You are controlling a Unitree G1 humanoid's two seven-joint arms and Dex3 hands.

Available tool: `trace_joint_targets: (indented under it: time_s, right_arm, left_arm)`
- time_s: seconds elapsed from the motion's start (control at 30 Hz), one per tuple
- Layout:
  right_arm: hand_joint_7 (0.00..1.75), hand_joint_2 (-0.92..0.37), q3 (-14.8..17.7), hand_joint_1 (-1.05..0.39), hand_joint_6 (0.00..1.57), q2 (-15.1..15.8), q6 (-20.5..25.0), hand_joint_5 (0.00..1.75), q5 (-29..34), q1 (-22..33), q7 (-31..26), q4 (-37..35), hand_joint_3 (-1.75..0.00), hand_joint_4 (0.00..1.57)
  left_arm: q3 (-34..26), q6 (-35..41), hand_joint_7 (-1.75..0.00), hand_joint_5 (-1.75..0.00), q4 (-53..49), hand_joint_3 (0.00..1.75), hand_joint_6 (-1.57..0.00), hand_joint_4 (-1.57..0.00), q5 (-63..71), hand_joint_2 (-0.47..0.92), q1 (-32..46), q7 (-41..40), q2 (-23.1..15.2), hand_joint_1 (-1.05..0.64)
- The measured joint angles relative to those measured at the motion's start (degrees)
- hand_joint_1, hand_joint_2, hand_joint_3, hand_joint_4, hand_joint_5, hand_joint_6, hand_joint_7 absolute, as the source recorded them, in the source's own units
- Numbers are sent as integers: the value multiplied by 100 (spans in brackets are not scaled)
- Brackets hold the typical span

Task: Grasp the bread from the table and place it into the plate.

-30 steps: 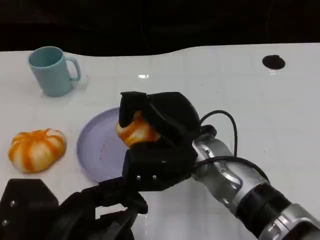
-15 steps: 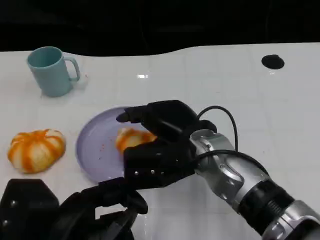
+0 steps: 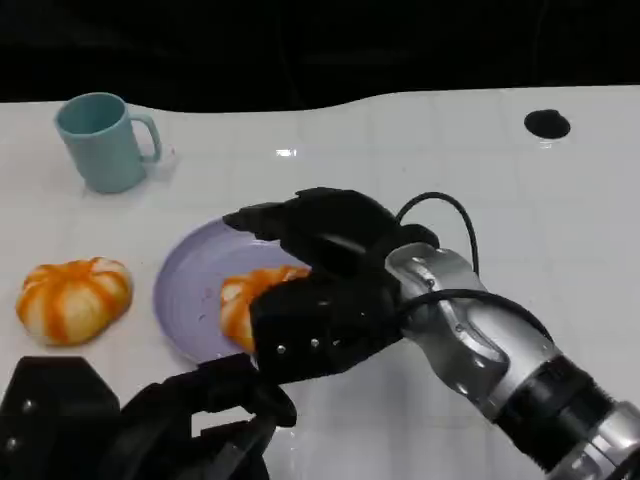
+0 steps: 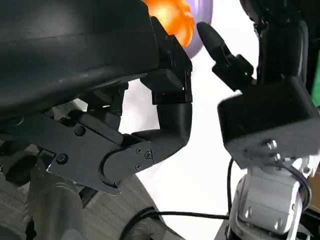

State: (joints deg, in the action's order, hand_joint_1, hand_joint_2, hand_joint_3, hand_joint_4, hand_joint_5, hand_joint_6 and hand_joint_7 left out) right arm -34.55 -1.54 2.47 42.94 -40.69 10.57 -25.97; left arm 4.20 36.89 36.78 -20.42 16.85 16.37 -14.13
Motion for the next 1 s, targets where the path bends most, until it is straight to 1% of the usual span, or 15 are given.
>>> trace_joint_targets:
  time_s: [0.07, 0.17, 0.37, 0.5, 0.6, 0.7, 0.8, 0.87, 0.9, 1.0]
  right_arm:
    - [3, -92, 14, -73, 32, 131, 35, 26, -54, 136, 165, 291, -24, 21]
    - [2, -92, 128, -71, 33, 340, 32, 27, -204, 406, 359, 820, -22, 24]
    - [3, -92, 299, -68, 35, 816, -238, 30, -470, 1002, 459, 1716, -21, 27]
    - [3, -92, 472, -67, 35, 1180, -403, 32, -649, 1423, 595, 2287, -20, 27]
    - [4, -92, 645, -64, 39, 1373, -544, 36, -876, 1693, 702, 2642, -15, 29]
    - [6, -92, 830, -60, 44, 1547, -716, 41, -1097, 1977, 720, 2974, -12, 34]
    - [9, -92, 1053, -58, 51, 1701, -914, 47, -1297, 2331, 711, 3291, -10, 43]
    - [12, -92, 1228, -56, 57, 1767, -1105, 51, -1393, 2577, 604, 3406, -10, 47]
    - [13, -92, 1322, -55, 59, 1794, -1179, 54, -1432, 2711, 561, 3466, -10, 47]
    - [17, -92, 1579, -51, 66, 1886, -1294, 73, -1607, 3092, 485, 3650, -6, 48]
  left_arm:
    - [-5, 2, -148, -175, -6, 88, -60, -67, -7, 74, -5, 0, 2, -33]
    - [-9, 1, -148, -175, -23, 88, -60, -66, -9, 74, -19, 1, 2, -33]
    - [-4, -16, -147, -175, -83, 88, -60, -65, 0, 73, -34, 1, -13, -34]
    - [-2, -15, -147, -175, -122, 88, -60, -65, 11, 73, -50, 0, -19, -34]
    - [-4, -30, -147, -175, -155, 88, -61, -64, 12, 74, -60, 1, -18, -33]
    - [-8, -47, -148, -175, -212, 87, -60, -65, 12, 75, -68, 2, -18, -32]
    - [-4, -75, -148, -175, -231, 87, -60, -65, 29, 75, -67, 3, -21, -32]
    - [-7, -100, -148, -175, -240, 86, -60, -65, 32, 75, -69, 4, -23, -32]
    - [-8, -106, -148, -175, -245, 86, -60, -65, 32, 75, -73, 4, -25, -32]
    - [-9, -126, -147, -175, -267, 84, -59, -65, 31, 76, -85, 10, -27, -32]
